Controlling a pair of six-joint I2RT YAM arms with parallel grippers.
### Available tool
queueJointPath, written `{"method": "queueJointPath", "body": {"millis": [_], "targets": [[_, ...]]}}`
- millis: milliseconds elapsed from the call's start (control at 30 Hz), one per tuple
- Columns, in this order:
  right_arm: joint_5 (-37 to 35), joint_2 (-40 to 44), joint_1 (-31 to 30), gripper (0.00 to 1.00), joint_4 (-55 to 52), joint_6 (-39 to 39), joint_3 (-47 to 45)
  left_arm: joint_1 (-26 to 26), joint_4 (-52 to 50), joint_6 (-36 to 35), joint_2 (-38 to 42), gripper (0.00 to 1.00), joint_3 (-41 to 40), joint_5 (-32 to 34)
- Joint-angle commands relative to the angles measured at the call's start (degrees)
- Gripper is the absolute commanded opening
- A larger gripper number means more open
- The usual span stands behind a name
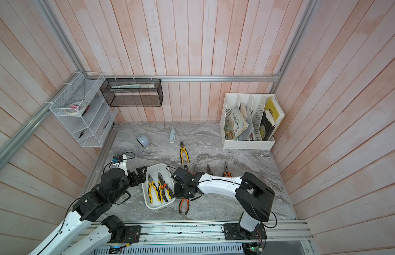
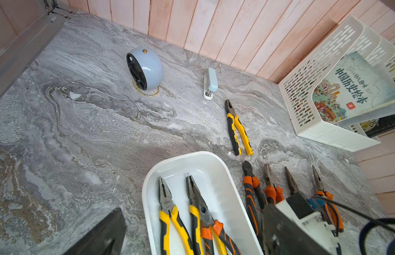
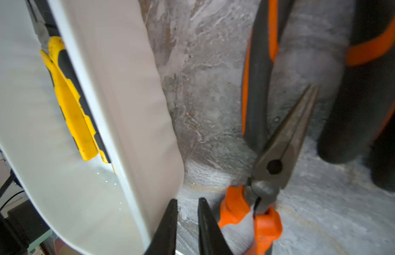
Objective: Take the pliers out of the storage box
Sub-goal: Adjust the pliers at the center of the board, then adjust the storage box at the center of the board.
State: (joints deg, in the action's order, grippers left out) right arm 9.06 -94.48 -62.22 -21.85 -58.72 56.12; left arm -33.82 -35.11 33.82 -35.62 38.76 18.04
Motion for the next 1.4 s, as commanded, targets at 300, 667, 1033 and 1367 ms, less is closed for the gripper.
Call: {"method": "queueJointPath", "body": {"millis": [300, 667, 1033, 1367], "targets": [[0.4, -0.1, -1.6, 0.18, 0.0, -2.9, -3.1, -0.3, 0.2, -0.3, 0.2, 1.00, -0.1, -0.3], [-1.5, 0.7, -2.9, 0.19, -5.1, -0.4, 1.5, -0.4, 0.2, -0.2, 0.1, 1.00, -0.1, -0.2], [0.7, -5.9, -6.2, 0.19, -4.2, 2.3, 9.9, -0.3, 0.1, -0.2, 0.1, 1.00, 0.0, -0.2], [-9.0, -1.8, -6.3, 0.31, -18.5, 4.1, 20.2, -0.3, -1.9, 1.5, 0.1, 1.00, 1.0, 0.5]]}}
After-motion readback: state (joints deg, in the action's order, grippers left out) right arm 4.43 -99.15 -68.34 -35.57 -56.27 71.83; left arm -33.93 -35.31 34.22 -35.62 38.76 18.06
